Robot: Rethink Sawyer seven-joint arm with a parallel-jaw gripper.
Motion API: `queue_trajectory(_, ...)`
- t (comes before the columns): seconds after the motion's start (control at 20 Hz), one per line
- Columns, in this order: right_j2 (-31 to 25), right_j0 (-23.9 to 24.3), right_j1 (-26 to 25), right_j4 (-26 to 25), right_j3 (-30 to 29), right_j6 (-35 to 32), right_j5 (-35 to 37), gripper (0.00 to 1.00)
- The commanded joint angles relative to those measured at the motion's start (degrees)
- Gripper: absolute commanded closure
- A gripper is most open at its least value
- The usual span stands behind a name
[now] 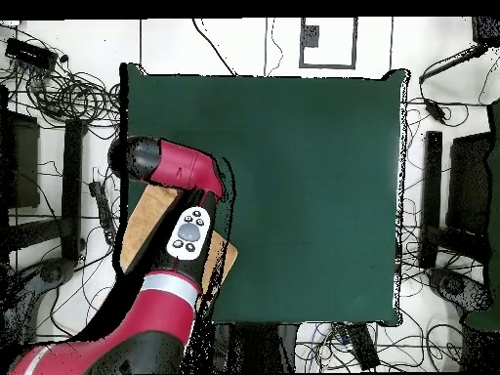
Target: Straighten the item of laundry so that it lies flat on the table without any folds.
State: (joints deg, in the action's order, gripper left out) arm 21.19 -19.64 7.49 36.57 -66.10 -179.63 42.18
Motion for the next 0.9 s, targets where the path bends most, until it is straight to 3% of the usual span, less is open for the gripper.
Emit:
queue_trajectory(0.05, -8.48, -0.68, -5.39, 4.43, -2.76, -12.65, -6.08, 0.00)
queue_trajectory(0.6, -7.52, -4.92, -5.16, 8.92, -0.72, -20.54, -1.67, 0.00)
queue_trajectory(0.9, -5.90, -5.24, -3.98, 8.77, -0.89, -19.67, 1.43, 0.00)
